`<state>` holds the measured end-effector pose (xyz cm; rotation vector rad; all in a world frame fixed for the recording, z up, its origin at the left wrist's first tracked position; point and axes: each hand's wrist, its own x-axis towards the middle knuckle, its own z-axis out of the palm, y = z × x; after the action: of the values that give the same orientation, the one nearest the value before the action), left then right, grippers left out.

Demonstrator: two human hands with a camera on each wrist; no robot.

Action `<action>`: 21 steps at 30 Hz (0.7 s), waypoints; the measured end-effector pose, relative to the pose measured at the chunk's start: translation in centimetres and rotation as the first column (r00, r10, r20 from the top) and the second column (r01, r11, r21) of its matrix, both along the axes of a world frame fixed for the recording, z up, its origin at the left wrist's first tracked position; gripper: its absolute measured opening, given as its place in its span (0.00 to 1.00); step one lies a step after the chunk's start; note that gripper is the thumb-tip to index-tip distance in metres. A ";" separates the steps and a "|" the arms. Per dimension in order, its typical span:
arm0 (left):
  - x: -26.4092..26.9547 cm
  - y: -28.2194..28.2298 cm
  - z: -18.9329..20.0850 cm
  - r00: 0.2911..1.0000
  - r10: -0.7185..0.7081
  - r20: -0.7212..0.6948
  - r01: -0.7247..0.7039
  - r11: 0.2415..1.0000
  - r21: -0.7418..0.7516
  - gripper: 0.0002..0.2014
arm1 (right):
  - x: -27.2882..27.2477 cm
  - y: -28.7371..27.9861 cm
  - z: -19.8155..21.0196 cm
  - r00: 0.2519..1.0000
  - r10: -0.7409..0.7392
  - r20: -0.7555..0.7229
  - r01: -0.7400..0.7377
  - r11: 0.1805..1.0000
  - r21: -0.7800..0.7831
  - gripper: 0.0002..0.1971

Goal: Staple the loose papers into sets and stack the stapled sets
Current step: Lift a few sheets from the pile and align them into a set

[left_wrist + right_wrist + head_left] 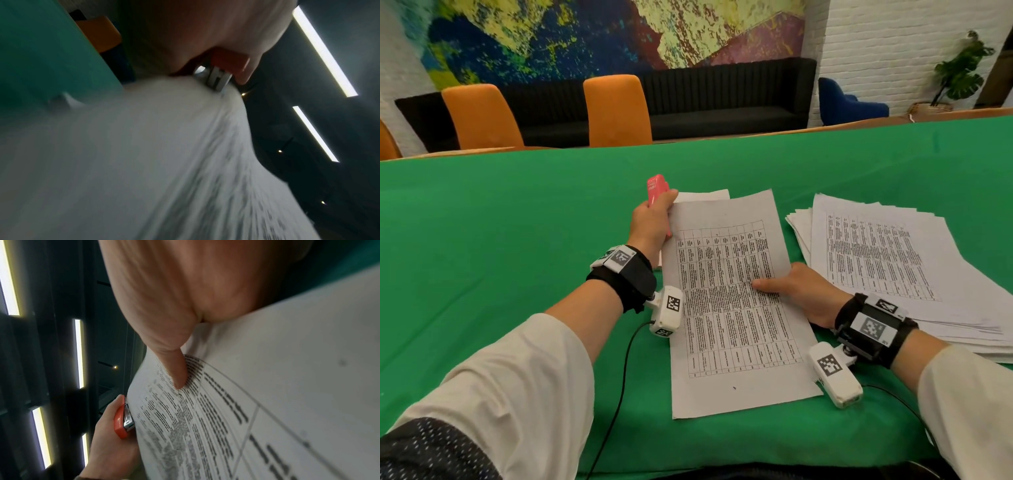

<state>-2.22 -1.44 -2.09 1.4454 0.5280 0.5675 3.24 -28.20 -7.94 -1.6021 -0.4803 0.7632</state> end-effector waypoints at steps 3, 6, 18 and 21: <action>-1.3 0.7 1.6 0.991 -0.013 -0.136 0.029 0.993 0.118 0.14 | 0.0 0.0 -0.1 1.000 0.006 -0.001 -0.006 1.000 0.017 0.15; -3.5 2.2 2.3 0.965 0.036 -0.260 0.052 0.944 0.325 0.10 | 0.1 -0.1 -0.2 1.000 0.004 -0.005 -0.004 1.000 0.009 0.16; -11.0 4.1 -2.0 0.564 0.112 -0.818 0.702 0.456 0.547 0.06 | 0.3 -0.2 -0.1 0.997 -0.032 -0.071 0.033 0.999 0.017 0.18; -11.3 3.7 -2.6 0.547 0.152 -0.823 0.759 0.324 0.564 0.12 | 0.2 -0.2 0.1 0.996 -0.047 -0.074 0.048 0.999 0.011 0.18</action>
<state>-13.52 2.22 -4.72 2.9080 0.5219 -0.3544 3.42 -28.39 -7.81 -1.5626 -0.3917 0.7787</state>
